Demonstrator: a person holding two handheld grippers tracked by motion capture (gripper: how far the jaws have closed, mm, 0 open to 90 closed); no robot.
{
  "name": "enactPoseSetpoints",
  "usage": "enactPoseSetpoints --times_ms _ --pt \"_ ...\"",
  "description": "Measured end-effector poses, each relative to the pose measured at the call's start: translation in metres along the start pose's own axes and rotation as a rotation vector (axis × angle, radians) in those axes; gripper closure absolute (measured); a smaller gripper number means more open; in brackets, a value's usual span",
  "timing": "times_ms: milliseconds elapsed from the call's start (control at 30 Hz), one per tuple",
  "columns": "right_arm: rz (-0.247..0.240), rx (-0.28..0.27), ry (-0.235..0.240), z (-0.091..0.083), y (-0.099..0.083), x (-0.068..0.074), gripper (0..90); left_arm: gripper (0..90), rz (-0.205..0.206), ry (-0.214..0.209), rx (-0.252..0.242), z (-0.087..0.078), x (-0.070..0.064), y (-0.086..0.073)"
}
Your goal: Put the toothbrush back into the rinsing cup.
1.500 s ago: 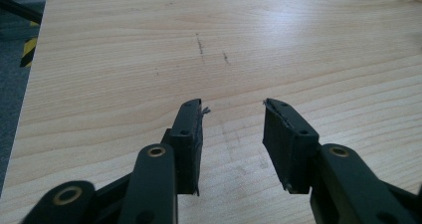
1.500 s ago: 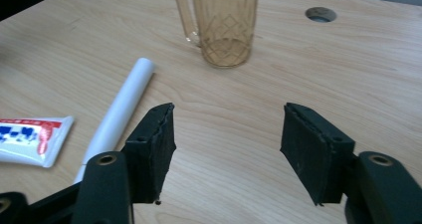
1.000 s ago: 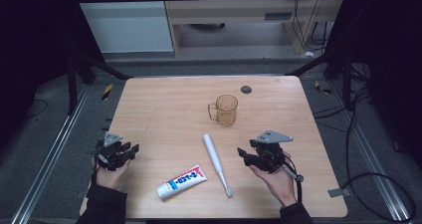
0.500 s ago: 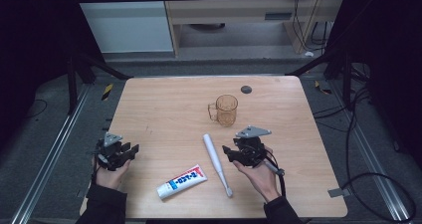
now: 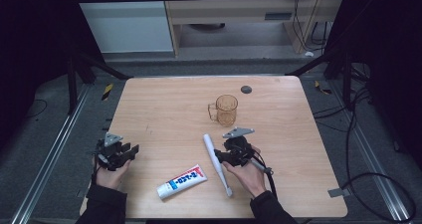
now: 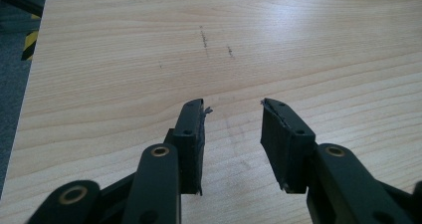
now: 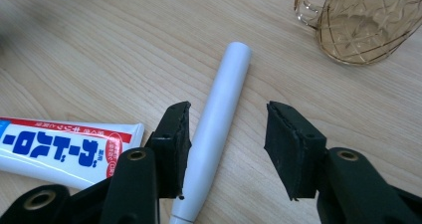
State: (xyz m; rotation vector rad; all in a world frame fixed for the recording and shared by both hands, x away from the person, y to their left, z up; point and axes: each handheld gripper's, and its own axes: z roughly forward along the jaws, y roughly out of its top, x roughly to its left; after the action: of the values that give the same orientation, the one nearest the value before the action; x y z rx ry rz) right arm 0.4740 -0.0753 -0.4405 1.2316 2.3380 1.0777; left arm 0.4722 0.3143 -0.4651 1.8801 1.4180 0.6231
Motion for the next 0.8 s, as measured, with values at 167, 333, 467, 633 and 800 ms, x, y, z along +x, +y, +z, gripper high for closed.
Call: enactPoseSetpoints --times_ms 167,333,467,633,800 --pt "-0.014 0.045 -0.002 0.013 0.002 0.003 52.6 60.7 0.001 0.001 0.006 0.001 0.000 0.000" --pt "-0.008 0.079 -0.004 0.026 0.002 0.004 52.5 60.5 0.000 -0.001 0.009 0.001 0.000 -0.001" --pt "-0.001 0.101 -0.007 0.033 0.000 0.003 52.5 60.3 0.001 -0.001 0.013 0.002 0.000 -0.001" --pt "0.004 0.128 -0.003 0.041 -0.001 0.003 52.5 60.2 0.001 -0.001 0.015 0.002 0.001 -0.001" --pt "0.006 0.151 -0.003 0.047 -0.002 0.004 52.4 60.1 0.000 -0.002 0.018 0.003 0.001 -0.001"
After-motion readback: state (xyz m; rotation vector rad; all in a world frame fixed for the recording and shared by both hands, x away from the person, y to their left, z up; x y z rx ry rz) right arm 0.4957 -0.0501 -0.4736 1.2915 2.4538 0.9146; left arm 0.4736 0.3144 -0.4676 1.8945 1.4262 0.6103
